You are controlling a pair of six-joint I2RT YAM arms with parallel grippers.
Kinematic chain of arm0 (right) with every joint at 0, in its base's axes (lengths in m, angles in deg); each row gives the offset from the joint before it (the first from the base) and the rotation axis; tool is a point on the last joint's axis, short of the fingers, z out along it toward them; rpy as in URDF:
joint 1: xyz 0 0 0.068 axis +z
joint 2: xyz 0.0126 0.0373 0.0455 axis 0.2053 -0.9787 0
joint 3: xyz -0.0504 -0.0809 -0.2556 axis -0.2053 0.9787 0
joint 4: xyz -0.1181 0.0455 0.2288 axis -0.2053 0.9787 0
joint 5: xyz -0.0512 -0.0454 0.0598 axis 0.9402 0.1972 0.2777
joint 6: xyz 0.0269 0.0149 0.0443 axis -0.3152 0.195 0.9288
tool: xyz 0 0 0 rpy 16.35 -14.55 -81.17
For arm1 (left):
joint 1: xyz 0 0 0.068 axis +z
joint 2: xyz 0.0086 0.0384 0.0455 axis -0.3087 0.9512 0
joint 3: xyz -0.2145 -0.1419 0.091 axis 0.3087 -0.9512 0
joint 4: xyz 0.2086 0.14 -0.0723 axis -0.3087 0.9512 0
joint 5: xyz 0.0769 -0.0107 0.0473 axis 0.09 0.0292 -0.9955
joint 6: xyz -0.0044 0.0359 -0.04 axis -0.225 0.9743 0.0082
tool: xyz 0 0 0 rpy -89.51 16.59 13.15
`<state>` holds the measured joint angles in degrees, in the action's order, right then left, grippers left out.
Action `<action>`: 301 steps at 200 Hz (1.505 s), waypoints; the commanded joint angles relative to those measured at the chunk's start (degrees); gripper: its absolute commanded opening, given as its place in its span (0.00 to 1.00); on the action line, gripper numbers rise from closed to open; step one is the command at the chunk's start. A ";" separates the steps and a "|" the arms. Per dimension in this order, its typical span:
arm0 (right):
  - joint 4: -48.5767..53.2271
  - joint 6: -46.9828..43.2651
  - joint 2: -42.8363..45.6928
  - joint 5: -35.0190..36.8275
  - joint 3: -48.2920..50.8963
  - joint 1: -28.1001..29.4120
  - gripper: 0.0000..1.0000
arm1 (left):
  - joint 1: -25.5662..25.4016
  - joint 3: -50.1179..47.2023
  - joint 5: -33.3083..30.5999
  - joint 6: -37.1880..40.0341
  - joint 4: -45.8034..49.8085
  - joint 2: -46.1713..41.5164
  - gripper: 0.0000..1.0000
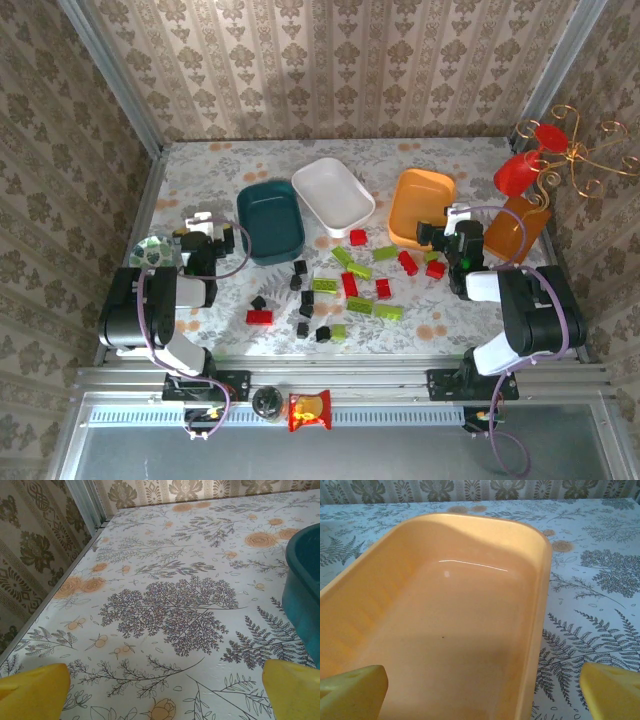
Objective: Sort the legos into containers by color
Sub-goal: Pick up the lego from the center of the table.
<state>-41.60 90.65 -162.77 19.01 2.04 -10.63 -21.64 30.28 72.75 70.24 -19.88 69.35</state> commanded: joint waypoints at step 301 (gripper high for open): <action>18.40 1.03 12.40 8.41 -6.60 2.15 1.00 | -7.15 7.13 -12.61 6.56 15.96 -12.17 1.00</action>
<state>-30.78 90.69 -155.75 21.86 -1.70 -9.78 -26.39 34.46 67.02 72.78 -9.02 61.29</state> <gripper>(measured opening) 0.999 0.999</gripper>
